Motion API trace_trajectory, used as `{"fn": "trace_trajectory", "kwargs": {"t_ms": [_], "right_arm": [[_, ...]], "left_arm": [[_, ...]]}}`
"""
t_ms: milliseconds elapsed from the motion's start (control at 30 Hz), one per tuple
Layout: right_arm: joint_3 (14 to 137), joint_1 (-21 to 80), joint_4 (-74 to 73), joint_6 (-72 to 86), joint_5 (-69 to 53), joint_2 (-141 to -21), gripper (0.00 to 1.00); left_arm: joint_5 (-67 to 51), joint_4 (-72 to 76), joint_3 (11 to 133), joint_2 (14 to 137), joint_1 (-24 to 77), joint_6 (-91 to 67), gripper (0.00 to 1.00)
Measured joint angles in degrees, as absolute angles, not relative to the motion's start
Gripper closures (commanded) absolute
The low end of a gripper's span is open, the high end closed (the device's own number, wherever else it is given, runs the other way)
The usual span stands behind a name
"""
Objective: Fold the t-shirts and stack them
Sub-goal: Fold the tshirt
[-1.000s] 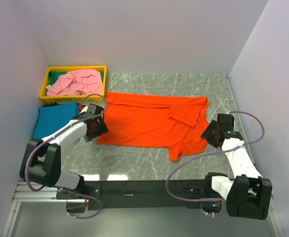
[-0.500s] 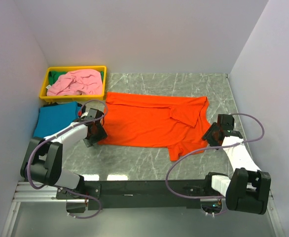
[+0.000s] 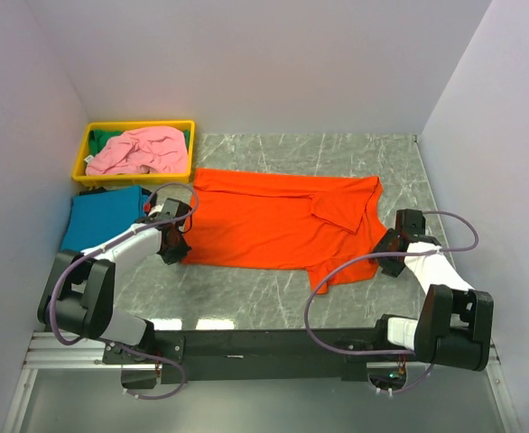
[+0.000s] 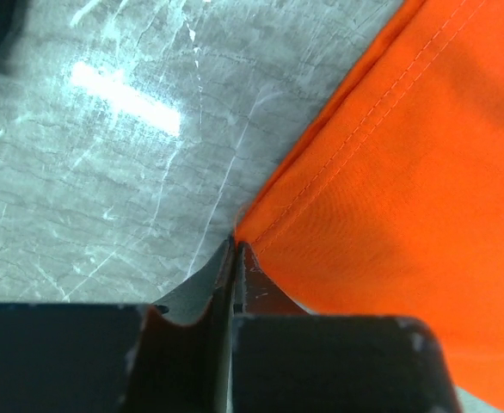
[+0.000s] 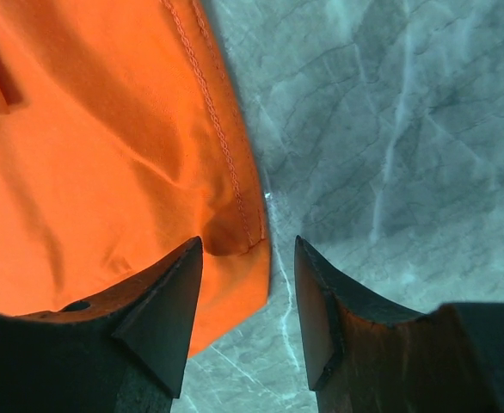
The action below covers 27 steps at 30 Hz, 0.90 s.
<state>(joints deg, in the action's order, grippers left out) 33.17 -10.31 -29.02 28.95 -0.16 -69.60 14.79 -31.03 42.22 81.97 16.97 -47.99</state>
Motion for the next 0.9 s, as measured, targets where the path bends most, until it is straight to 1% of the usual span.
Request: {"fn": "trace_trajectory", "kwargs": {"t_ms": [233,333,367,433,467,533,567,900], "right_arm": [[32.8,-10.4,-28.2,28.9,-1.3,-71.4,0.5],[33.1,-10.5,-28.0,28.9,-1.3,-72.0,0.57],[33.2,-10.5,-27.8,28.8,-1.3,-72.2,0.65],[33.4,-10.6,-27.7,28.8,-1.4,-72.7,0.73],[33.5,-10.6,-27.6,28.8,-1.3,-72.9,0.86],[33.4,-10.8,-27.7,28.8,-1.3,-72.9,0.98],[33.4,-10.9,-27.8,29.0,-1.2,-72.8,1.0],[33.4,-11.7,-32.6,29.1,0.0,-66.1,1.0]], "left_arm": [[14.7,-30.9,42.2,82.0,17.0,-48.0,0.99],[14.7,-30.9,42.2,82.0,17.0,-48.0,0.99],[14.7,-30.9,42.2,82.0,17.0,-48.0,0.99],[14.9,-30.9,42.2,82.0,17.0,-47.9,0.99],[14.9,-31.0,42.2,82.0,17.0,-47.9,0.99],[15.0,-31.1,42.2,82.0,17.0,-47.8,0.99],[15.2,-31.3,42.2,82.0,17.0,-47.8,0.99],[15.4,-36.0,42.3,78.2,15.9,-46.5,0.99]]}}
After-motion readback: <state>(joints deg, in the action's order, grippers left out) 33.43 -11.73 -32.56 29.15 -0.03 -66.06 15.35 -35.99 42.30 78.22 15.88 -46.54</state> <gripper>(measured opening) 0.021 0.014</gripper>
